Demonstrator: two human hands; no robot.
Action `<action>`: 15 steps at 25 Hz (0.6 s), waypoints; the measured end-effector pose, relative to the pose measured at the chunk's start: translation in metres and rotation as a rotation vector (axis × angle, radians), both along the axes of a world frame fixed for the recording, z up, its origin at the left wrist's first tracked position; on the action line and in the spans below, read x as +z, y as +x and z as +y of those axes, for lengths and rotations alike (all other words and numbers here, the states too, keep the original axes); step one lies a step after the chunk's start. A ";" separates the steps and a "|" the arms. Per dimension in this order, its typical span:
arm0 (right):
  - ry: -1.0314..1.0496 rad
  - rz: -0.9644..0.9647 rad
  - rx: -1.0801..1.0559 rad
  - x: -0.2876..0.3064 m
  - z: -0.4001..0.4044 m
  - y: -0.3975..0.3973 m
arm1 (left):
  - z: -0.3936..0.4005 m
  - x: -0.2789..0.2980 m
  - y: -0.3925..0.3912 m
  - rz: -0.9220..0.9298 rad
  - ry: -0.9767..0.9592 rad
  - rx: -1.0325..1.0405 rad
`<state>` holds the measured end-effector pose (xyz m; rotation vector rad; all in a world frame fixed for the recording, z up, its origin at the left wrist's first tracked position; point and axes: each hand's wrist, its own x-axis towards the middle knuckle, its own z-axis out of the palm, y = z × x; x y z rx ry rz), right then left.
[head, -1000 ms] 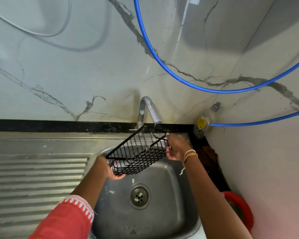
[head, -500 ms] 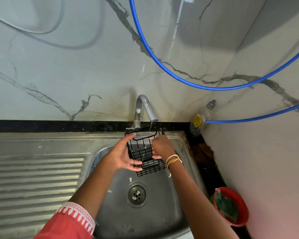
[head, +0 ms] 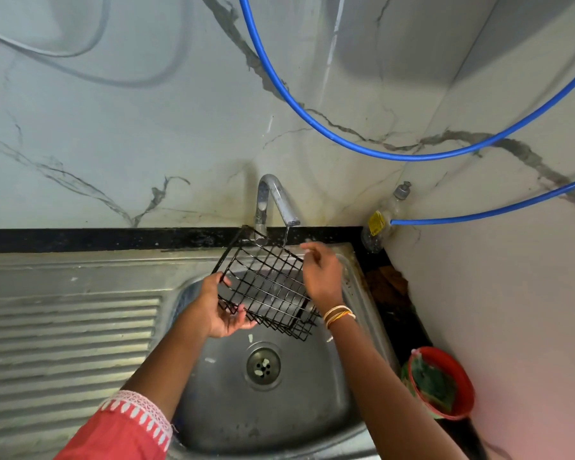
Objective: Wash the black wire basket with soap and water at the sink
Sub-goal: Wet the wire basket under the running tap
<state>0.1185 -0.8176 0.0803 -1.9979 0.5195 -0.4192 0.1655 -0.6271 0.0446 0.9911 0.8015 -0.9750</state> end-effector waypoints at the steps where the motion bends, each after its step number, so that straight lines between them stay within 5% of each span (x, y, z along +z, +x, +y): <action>1: -0.011 0.008 -0.088 -0.008 -0.010 -0.001 | 0.008 0.000 -0.001 0.015 -0.043 0.023; 5: 0.011 0.044 -0.278 -0.033 -0.037 -0.007 | 0.025 -0.008 0.004 0.031 -0.174 0.064; 11: 0.730 0.078 -0.195 -0.021 -0.030 -0.012 | 0.025 -0.026 -0.004 0.084 -0.381 0.160; 15: 0.696 0.134 -0.162 -0.020 -0.031 -0.004 | 0.026 -0.031 0.000 0.105 -0.282 0.165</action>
